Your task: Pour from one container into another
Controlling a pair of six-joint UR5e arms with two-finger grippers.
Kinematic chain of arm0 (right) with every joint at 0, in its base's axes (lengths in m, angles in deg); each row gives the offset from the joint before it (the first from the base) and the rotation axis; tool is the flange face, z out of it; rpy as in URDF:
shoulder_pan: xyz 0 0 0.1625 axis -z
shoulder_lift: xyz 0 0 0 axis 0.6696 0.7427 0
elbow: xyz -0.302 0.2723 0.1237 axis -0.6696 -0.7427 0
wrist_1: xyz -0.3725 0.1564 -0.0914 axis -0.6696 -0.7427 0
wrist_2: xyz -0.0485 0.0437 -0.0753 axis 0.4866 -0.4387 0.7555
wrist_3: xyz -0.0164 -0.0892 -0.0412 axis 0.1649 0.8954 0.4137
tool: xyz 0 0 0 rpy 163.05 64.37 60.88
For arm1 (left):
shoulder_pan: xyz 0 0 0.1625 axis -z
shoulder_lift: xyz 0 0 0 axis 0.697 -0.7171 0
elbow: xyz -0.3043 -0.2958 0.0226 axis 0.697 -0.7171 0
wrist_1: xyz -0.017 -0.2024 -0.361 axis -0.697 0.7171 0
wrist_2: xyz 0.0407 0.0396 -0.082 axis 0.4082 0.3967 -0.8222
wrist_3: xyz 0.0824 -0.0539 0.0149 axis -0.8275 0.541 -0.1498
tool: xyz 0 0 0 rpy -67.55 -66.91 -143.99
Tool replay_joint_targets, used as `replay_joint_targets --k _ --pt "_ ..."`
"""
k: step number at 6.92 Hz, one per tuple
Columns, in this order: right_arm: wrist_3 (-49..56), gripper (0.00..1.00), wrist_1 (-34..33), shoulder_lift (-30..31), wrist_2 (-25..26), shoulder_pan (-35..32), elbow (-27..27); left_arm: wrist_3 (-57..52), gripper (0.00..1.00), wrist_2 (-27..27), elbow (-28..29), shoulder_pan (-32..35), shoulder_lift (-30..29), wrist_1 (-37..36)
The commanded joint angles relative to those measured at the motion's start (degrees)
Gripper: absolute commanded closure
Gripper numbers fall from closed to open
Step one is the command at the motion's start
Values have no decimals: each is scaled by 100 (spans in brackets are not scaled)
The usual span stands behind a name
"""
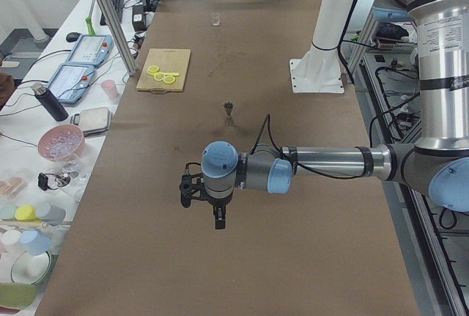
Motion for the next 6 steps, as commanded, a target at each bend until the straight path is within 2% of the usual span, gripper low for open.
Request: replay_joint_targets --k 1,6 --pt "13 0 2 -16 23 0 -23 -9 1 0 -58 37 119 0" --pt "57 0 -7 -95 5 35 -23 -9 1 9 -111 11 129 0"
